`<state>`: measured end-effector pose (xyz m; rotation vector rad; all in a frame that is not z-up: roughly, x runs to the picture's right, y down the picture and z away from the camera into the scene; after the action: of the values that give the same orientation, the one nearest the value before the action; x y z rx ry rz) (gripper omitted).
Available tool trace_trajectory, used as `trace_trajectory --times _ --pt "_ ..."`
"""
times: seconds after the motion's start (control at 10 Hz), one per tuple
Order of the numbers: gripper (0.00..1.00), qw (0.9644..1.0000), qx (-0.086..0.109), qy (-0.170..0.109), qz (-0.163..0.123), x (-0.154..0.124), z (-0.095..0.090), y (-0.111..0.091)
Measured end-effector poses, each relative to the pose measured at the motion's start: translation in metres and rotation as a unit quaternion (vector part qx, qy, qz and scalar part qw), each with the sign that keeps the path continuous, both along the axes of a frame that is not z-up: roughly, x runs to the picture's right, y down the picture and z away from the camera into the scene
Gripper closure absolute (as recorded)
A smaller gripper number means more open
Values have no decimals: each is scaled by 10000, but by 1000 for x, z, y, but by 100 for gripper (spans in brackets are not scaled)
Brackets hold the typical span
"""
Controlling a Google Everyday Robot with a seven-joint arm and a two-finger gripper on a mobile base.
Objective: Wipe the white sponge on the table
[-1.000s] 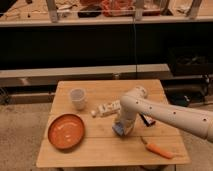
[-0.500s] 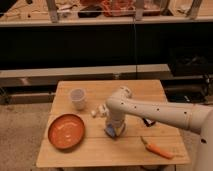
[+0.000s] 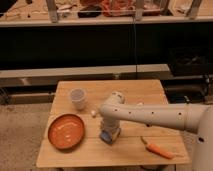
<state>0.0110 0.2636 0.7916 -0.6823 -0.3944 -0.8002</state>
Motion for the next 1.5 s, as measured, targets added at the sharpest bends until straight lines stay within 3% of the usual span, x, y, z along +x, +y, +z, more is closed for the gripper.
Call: trace_trajectory --times 0.3,0.7,1.5 --pt "46 9999 66 -137 -77 -19 -18 28" --pt "46 9999 92 -46 68 -19 -21 49" --pt "46 9972 221 183 685 52 -45 65"
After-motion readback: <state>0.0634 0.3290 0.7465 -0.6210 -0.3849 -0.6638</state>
